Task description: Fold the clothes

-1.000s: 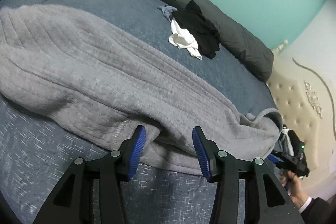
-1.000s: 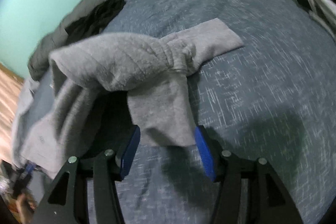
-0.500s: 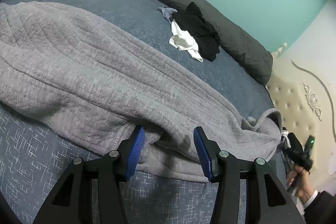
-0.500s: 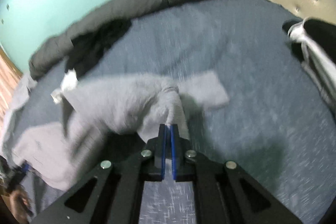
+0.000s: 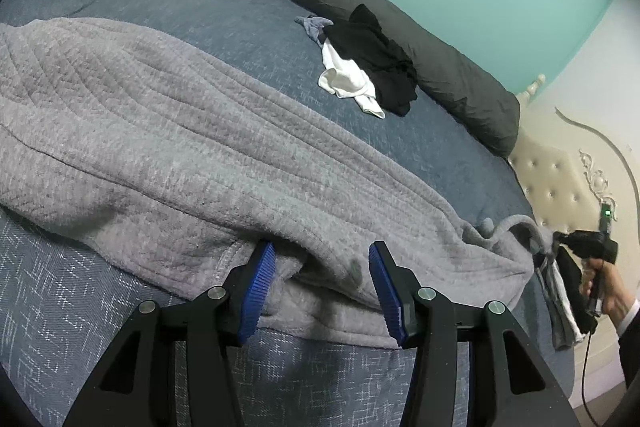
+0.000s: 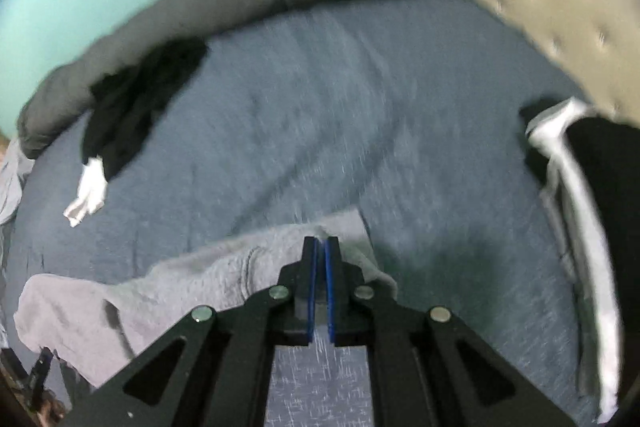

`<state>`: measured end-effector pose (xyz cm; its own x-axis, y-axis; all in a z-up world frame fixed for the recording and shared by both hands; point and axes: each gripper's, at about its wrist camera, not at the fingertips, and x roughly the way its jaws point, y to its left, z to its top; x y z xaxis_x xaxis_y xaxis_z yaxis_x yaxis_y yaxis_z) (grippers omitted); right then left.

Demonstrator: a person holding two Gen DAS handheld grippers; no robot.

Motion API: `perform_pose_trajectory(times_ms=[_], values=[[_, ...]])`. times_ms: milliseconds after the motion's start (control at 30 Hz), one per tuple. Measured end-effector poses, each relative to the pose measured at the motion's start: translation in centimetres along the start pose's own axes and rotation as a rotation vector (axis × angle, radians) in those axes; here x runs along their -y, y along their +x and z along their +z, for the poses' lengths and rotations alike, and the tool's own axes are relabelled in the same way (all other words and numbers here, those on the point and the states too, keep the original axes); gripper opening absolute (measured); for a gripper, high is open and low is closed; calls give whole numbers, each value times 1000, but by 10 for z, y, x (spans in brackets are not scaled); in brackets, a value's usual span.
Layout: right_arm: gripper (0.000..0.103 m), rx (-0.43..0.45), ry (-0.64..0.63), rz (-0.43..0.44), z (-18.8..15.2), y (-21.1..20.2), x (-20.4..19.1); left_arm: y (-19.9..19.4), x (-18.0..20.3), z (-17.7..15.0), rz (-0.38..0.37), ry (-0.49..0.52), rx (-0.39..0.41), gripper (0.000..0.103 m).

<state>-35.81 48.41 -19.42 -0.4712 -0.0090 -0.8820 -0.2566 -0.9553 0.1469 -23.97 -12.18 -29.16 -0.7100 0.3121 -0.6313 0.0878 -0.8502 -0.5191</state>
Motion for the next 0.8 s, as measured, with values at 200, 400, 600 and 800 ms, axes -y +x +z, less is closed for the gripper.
perform_pose_trajectory(times_ms=[200,400,600,800], values=[[7,-59,20,-14,-5,36,9,6,2,1,12,22,-11,54],[30,81,-77,21,-18,10,9,7,4,1,12,30,-11,57],[44,148,-324,114,-69,-16,-31,3,7,1,6,33,-3,57],[44,97,-458,171,-99,-3,-66,0,7,1,-1,33,1,57]])
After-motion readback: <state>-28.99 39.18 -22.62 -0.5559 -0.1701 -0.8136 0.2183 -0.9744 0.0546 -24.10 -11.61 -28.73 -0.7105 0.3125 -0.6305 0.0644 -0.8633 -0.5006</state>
